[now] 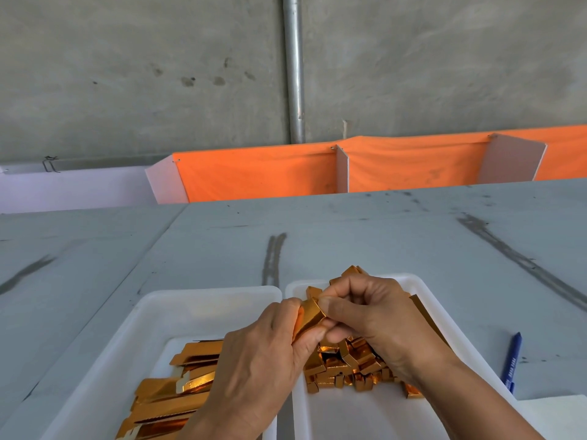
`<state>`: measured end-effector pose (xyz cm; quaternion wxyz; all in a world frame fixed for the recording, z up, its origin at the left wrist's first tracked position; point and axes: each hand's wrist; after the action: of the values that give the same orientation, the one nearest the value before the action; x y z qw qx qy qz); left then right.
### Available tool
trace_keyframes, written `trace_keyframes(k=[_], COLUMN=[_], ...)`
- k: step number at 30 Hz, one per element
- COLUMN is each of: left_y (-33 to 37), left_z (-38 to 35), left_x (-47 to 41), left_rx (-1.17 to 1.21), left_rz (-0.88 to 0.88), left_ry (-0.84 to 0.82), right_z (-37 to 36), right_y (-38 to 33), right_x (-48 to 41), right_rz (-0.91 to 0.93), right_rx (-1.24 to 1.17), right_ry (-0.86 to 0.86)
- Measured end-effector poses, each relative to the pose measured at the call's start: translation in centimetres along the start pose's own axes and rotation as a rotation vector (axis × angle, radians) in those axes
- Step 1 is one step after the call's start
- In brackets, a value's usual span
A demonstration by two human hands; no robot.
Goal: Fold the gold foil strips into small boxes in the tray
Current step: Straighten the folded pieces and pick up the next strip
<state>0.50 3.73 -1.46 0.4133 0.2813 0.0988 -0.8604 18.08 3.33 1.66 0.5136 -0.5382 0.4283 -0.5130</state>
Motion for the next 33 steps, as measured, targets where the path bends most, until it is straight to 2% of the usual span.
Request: trace_keyframes(k=[5, 10, 19, 26, 29, 33], left_y=[-0.6, -0.4, -0.5, 0.0, 0.0, -0.4], left_z=[-0.7, -0.4, -0.6, -0.5, -0.6, -1.0], left_x=[0.3, 0.1, 0.3, -0.1, 0.0, 0.4], left_rx=[-0.009, -0.046, -0.039, 0.003, -0.001, 0.009], left_rz=[0.061, 0.053, 0.079, 0.038, 0.038, 0.012], left_ry=[0.053, -0.008, -0.025, -0.015, -0.034, -0.008], right_z=[-0.2, -0.2, -0.7, -1.3, -1.3, -1.1], right_y=[0.2, 0.2, 0.6, 0.8, 1.0, 1.1], right_x=[0.0, 0.0, 0.5, 0.1, 0.1, 0.0], right_rz=[0.064, 0.026, 0.224, 0.198, 0.233, 0.187], right_rx=[0.058, -0.011, 0.228, 0.160, 0.196, 0.247], right_ry=[-0.015, 0.004, 0.047, 0.135, 0.158, 0.148])
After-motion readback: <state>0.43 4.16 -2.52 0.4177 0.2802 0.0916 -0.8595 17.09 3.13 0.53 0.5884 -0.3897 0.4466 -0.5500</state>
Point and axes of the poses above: each hand's wrist, its own x-axis away from the middle knuckle, its own z-axis out of the back of the hand, y = z × x, and after that the axes turned 10 degrees about -z, right-handed
